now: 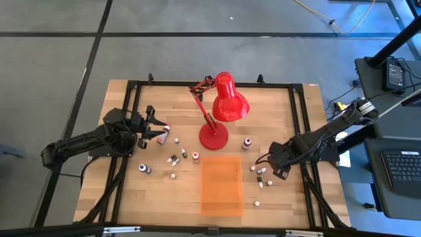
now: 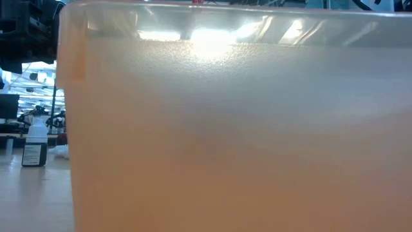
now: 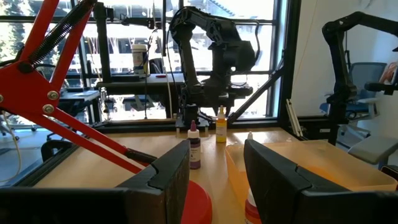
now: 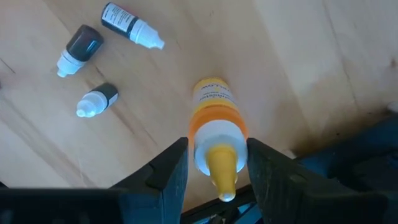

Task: Pick & Place food coloring
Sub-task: Put the large yellow food coloring bottle into the orange bin, then put the small light blue food coloring bottle into the orange bin

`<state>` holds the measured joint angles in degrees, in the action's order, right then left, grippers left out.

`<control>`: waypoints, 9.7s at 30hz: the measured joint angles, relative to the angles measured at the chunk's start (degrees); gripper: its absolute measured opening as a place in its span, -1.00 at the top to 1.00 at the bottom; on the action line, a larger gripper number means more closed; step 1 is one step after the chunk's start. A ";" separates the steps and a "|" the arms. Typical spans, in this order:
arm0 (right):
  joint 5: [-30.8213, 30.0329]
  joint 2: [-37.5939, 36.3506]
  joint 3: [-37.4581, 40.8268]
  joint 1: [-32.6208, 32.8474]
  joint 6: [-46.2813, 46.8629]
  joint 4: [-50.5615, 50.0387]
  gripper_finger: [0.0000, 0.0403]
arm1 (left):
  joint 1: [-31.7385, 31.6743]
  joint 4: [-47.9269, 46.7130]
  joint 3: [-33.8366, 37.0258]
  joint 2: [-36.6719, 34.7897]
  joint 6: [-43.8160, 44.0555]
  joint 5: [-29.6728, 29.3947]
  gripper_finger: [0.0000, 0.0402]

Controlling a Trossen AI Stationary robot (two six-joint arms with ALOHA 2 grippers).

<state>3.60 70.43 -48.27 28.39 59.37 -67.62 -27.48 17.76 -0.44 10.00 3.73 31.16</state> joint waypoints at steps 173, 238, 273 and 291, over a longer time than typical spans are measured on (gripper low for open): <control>-12.24 13.36 -0.28 -1.26 -37.00 28.86 -0.50 | -0.01 0.02 -0.01 0.01 0.00 0.00 0.26; -17.07 15.39 -13.64 3.31 -44.65 31.78 0.73 | 0.00 0.20 0.01 0.00 0.00 0.00 0.26; -14.31 35.11 -26.10 2.56 -41.43 28.60 0.71 | 0.01 0.42 0.01 0.02 0.00 0.00 0.26; -13.99 39.72 -26.10 2.02 -41.84 29.71 0.54 | 0.01 0.39 0.01 0.02 0.00 -0.01 0.26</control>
<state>-10.39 110.15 -74.37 30.41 17.54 -37.91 -27.46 18.15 -0.43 10.02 3.73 31.14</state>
